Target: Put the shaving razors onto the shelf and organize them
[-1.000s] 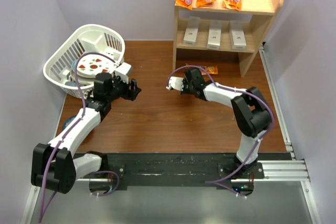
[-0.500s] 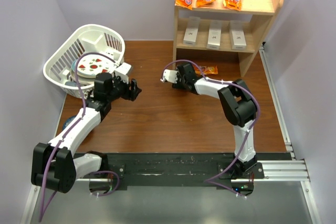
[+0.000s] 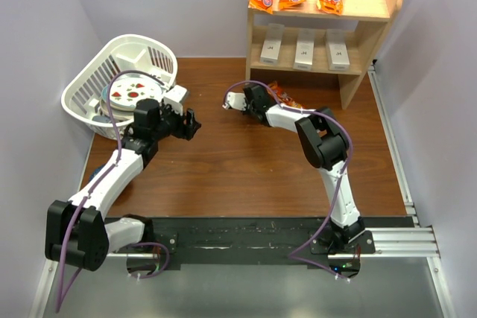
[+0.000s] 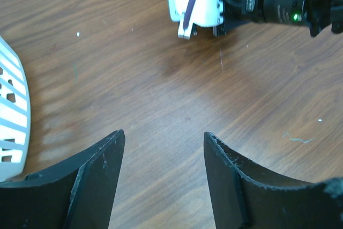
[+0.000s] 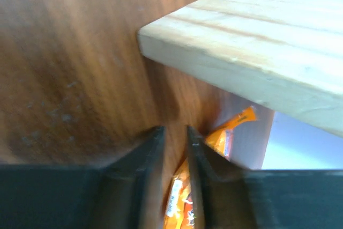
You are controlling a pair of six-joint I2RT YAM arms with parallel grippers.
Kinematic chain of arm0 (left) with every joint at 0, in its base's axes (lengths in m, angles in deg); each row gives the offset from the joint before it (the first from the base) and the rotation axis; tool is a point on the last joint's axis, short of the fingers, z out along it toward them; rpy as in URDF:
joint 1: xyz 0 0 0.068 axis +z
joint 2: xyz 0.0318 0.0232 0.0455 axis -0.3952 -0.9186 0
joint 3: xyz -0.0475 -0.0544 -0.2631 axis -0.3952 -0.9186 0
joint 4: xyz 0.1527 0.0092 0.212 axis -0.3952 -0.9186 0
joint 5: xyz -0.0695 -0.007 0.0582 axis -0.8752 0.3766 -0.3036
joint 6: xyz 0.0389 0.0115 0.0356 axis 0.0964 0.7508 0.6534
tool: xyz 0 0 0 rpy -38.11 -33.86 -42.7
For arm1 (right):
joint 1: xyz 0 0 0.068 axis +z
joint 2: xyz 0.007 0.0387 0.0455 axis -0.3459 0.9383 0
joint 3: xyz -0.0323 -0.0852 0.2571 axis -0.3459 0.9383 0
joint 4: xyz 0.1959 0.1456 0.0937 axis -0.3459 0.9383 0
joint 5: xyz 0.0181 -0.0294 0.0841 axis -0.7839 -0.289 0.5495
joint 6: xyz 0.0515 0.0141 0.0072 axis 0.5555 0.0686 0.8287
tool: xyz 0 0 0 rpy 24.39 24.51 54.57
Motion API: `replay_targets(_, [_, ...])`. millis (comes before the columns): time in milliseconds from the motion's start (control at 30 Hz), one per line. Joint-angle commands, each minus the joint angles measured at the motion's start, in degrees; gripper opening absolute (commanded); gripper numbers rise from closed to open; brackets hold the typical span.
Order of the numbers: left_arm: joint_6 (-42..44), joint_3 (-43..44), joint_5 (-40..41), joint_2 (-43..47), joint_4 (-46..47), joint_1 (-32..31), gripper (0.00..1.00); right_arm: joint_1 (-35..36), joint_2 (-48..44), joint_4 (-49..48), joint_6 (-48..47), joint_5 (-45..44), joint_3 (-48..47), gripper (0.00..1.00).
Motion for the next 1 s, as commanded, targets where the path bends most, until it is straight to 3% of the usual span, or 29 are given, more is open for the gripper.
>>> replay_targets(0, [0.60,3.16,0.17,-0.30,0.89,0.45,0.65,-0.30,-0.65,5.26,1.98,0.58,0.23,0.17])
replay_targets(200, [0.60,3.16,-0.18,-0.39,0.89,0.45,0.65,-0.57,-6.61,8.43,4.09,3.48,4.79,0.04])
replay_targets(233, [0.60,3.16,-0.01,-0.39,0.89,0.45,0.65,-0.66,-7.94,10.08,4.70,6.01,5.50,0.05])
replay_targets(333, [0.60,3.43,-0.01,-0.22,0.89,0.45,0.65,-1.01,-14.62,11.67,6.56,7.61,9.89,0.27])
replay_targets(367, [0.60,3.25,0.00,-0.21,0.89,0.45,0.65,-1.18,-16.20,12.20,5.86,7.53,11.82,0.39])
replay_targets(500, [0.60,2.90,0.00,-0.13,0.89,0.45,0.65,-1.97,-20.78,15.54,3.75,5.07,15.34,0.51])
replay_targets(967, [-0.19,4.48,-1.06,-2.67,1.85,0.36,0.65,-9.53,-16.75,21.09,2.87,-1.44,12.63,0.54])
